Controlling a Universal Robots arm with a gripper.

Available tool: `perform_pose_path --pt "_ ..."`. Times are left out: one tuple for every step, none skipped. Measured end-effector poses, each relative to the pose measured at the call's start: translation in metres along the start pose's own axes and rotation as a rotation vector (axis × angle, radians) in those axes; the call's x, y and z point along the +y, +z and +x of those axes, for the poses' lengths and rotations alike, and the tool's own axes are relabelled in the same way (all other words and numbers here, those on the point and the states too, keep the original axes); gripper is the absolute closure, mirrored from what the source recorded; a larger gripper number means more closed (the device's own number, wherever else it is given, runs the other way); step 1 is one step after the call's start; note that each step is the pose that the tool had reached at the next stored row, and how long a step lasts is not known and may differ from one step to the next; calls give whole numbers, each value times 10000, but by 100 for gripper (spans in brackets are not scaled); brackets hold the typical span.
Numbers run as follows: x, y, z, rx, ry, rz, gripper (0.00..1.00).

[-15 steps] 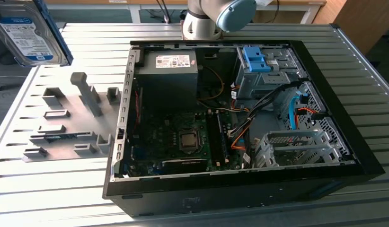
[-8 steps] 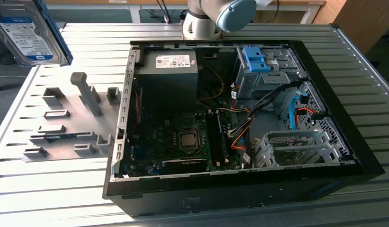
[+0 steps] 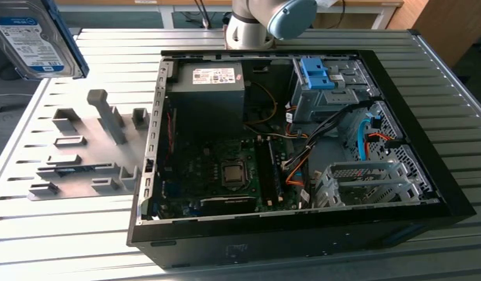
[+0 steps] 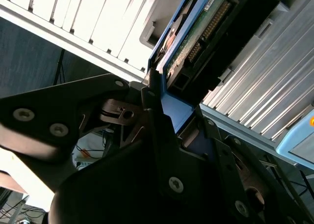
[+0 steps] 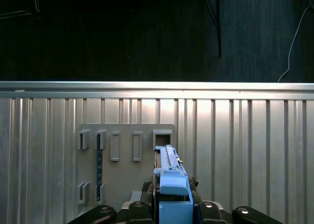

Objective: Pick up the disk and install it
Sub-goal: 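Pick up the disk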

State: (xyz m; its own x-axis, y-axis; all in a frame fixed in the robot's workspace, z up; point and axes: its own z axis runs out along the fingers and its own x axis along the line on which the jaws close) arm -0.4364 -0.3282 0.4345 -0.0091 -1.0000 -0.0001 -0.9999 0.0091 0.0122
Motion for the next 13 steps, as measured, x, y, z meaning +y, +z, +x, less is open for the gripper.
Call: perform_pose_path --pt "0 -11 0 1 0 -1 63" --pt "0 -22 0 1 0 -2 63" --pt "0 -33 0 1 0 -1 63" --pt "1 -43 0 1 0 -2 63" --pt "1 -52 0 1 1 -1 63" --pt "1 -62 0 1 0 -2 63" --pt "1 -72 0 1 1 -1 63" --pt "1 -81 0 1 0 -1 63" --pt "1 -91 0 1 0 -2 63" --pt "1 -100 0 1 0 -2 63" --pt "2 -109 0 1 0 -1 63" --pt "2 -118 0 1 0 -1 63" --pt "2 -126 0 1 0 -1 63"
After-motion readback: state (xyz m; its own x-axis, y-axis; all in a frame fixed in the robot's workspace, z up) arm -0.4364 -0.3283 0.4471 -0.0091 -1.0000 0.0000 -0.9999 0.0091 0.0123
